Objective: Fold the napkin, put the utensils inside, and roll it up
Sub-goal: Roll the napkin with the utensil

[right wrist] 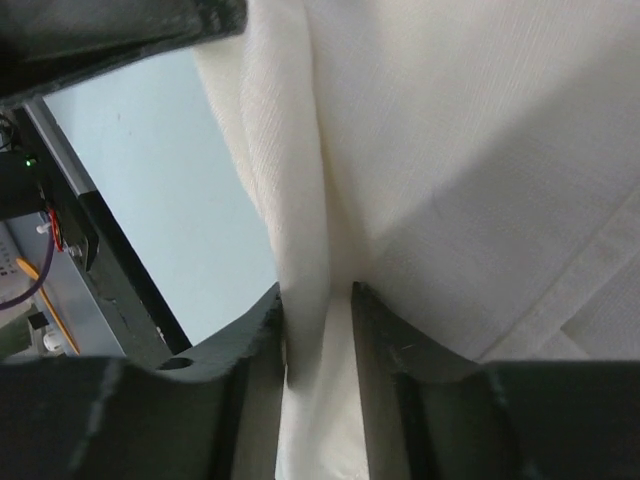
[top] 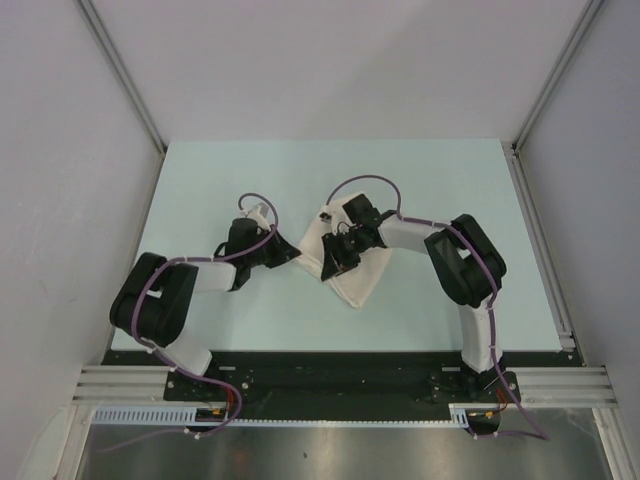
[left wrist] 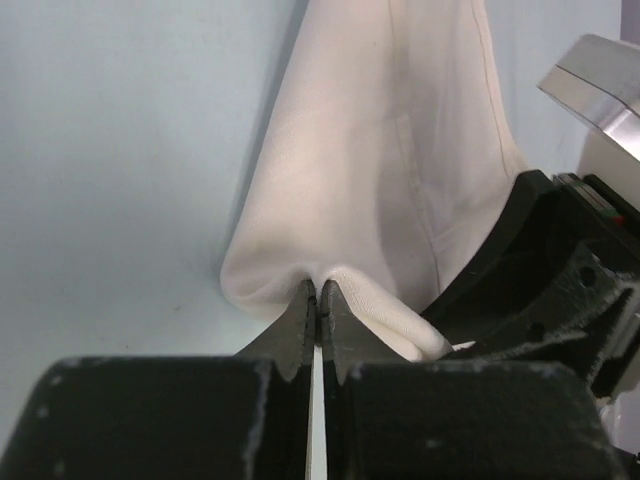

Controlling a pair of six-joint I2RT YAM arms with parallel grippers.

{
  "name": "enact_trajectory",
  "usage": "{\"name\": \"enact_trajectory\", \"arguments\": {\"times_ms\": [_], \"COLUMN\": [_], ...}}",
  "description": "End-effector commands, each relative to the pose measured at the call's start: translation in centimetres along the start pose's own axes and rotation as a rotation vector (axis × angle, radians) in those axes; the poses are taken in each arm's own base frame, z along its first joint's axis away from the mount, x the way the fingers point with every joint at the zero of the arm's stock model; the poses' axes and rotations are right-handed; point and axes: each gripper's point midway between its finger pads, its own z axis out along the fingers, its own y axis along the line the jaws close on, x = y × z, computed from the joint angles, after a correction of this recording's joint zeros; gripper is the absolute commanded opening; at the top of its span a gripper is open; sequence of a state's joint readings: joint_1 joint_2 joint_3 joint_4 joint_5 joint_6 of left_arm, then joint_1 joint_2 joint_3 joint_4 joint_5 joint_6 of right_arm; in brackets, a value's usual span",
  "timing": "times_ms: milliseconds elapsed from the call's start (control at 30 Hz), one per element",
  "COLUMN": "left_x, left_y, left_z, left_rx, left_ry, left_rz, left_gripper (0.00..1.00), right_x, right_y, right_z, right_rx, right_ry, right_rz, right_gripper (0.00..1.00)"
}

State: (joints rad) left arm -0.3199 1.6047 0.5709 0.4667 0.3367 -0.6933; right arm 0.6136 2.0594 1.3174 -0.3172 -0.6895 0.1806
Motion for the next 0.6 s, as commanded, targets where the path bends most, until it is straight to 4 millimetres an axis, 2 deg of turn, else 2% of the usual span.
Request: {"name": "enact_trajectory", "arguments": {"times_ms": [0, 33, 167, 200, 233, 300, 333, 367, 400, 433, 467, 500, 567], "left_x": [-2.0, -2.0, -1.9, -1.8, -1.8, -1.7, -1.7, -1.7, -1.7, -1.7, -1.7, -1.7, -1.8], "left_y": [0.0, 0.1, 0.3, 0.4, 0.4, 0.6, 0.7, 0.7, 0.8, 0.8, 0.8, 0.9, 1.0], "left_z": [0.5, 0.6, 1.0, 1.1, 1.1, 1.2, 1.2, 1.2, 1.2, 1.3, 1.2, 1.2, 1.3], "left_rx": [-0.002, -0.007, -0.007, -0.009, -0.008, -0.013, -0.016, -0.015, -0.016, -0.017, -0.017, -0.020, -0.023], "left_ry": [-0.034, -0.031, -0.007, -0.002, -0.001, 0.003, 0.007, 0.009, 0.008, 0.009, 0.010, 0.011, 0.010], "left_rz": [-0.022, -0.022, -0.025, -0.028, -0.029, -0.030, -0.032, -0.032, -0.033, -0.033, -0.033, -0.034, -0.032], "left_gripper": [0.00, 0.00, 0.00, 0.00, 0.00, 0.00, 0.00, 0.00, 0.00, 0.00, 0.00, 0.00, 0.00], "right_x": [-0.2, -0.2, -0.3, -0.5, -0.5, -0.7, -0.4, 0.1, -0.7, -0.5, -0.1, -0.2, 0.2], "right_y": [0.9, 0.9, 1.5, 1.0, 2.0, 1.4, 2.2, 2.4, 1.8, 1.8, 3.0, 2.1, 3.0], "right_z": [-2.4, -2.7, -4.3, -4.7, -5.1, -5.8, -5.4, -5.6, -6.2, -6.4, -5.9, -6.5, -6.1], "right_rx": [0.064, 0.081, 0.167, 0.241, 0.273, 0.412, 0.446, 0.486, 0.583, 0.623, 0.644, 0.739, 0.802], "right_ry": [-0.032, -0.040, -0.076, -0.096, -0.114, -0.159, -0.161, -0.175, -0.224, -0.240, -0.247, -0.277, -0.293], "right_rz": [-0.036, -0.041, -0.097, -0.114, -0.165, -0.218, -0.270, -0.303, -0.335, -0.360, -0.424, -0.440, -0.509], "right_gripper": [0.41, 0.47, 0.55, 0.57, 0.60, 0.64, 0.67, 0.67, 0.68, 0.69, 0.70, 0.70, 0.70]}}
